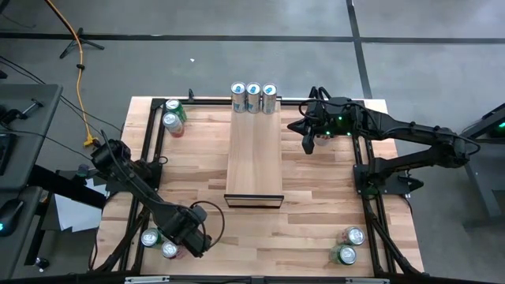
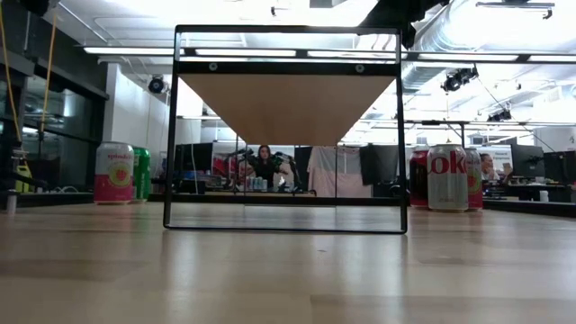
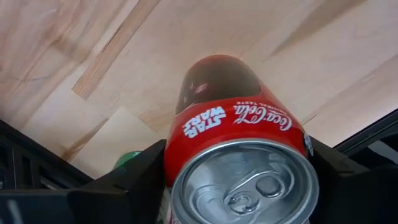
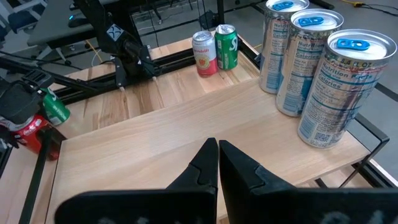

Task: Place canned beverage on shelf
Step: Put the middle red white soda can on the shelf

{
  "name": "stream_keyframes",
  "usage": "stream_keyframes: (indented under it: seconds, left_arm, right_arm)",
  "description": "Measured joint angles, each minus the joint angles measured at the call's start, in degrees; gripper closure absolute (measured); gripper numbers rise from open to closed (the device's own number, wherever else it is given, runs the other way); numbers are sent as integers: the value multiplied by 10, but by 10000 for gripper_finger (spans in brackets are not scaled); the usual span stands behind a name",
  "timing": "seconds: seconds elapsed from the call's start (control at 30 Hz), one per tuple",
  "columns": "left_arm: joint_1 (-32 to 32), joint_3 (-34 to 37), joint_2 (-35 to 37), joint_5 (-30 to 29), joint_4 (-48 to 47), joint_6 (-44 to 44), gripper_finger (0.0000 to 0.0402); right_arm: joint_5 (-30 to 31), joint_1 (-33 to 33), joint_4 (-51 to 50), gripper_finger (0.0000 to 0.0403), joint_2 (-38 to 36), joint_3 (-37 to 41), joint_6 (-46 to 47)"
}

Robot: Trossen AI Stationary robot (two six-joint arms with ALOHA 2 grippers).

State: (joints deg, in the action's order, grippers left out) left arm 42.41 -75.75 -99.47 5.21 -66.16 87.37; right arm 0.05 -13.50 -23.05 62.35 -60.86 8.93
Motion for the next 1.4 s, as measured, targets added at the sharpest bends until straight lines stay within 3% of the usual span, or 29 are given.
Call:
stream_keyframes:
  seconds: [0.13,0.37,0.63,0.87,1.1,1.4]
  left_arm:
    - [0,0,1,-1,-1,-11,188]
    - [-3,2,30,-2,-1,-53,191]
    - [-45,-5,169,9,-11,-74,191]
    - [-136,-84,275,-55,-60,-81,191]
    - [-274,-212,274,-104,-135,-229,191]
    - [-482,-305,207,-76,-151,-563,192]
  right_arm:
    - [3,0,0,403,0,0,0]
    - [12,0,0,403,0,0,0]
    - [12,0,1,403,0,0,1]
    - [11,0,-9,403,0,0,14]
    - [10,0,-18,403,0,0,15]
    - [21,0,-12,403,21,0,102]
